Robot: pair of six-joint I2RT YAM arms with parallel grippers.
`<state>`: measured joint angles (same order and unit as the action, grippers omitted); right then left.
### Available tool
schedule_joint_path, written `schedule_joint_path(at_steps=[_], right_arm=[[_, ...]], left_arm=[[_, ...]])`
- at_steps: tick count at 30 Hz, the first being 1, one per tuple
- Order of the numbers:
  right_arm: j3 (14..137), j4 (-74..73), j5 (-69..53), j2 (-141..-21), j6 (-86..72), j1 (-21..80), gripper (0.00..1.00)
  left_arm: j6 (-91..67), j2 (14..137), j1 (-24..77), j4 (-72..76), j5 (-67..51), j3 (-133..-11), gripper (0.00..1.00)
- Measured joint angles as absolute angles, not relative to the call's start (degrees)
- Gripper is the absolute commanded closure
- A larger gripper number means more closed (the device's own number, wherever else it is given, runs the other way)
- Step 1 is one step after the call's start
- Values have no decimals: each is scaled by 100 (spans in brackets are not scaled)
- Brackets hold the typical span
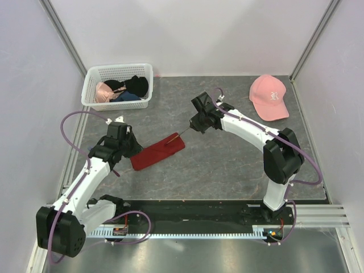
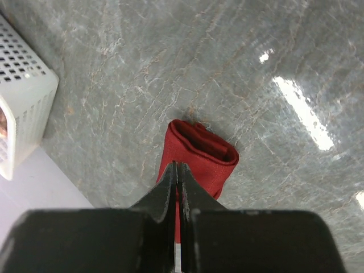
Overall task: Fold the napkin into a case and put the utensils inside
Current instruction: Insert the knife into the folded napkin.
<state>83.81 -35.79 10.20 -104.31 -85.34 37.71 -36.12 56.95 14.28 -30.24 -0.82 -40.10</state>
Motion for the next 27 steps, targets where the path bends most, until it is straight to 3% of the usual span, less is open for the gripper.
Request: schedule_joint_path(at_steps=[5,15,27], right_arm=[[8329,-3074,854,-10427,-7902,3719,100],[6827,-423,-473,-10169,-6523,3247,100],[6198,1841,-1809,-10213,-6276,3081,100]], left_arm=[[-3741,5771,1127,-2989,-169,-3951,98],[-3819,6394,346,-2982,-659,-3900,98],[-3715,7159,-268,-2950,-976,-3898,98]])
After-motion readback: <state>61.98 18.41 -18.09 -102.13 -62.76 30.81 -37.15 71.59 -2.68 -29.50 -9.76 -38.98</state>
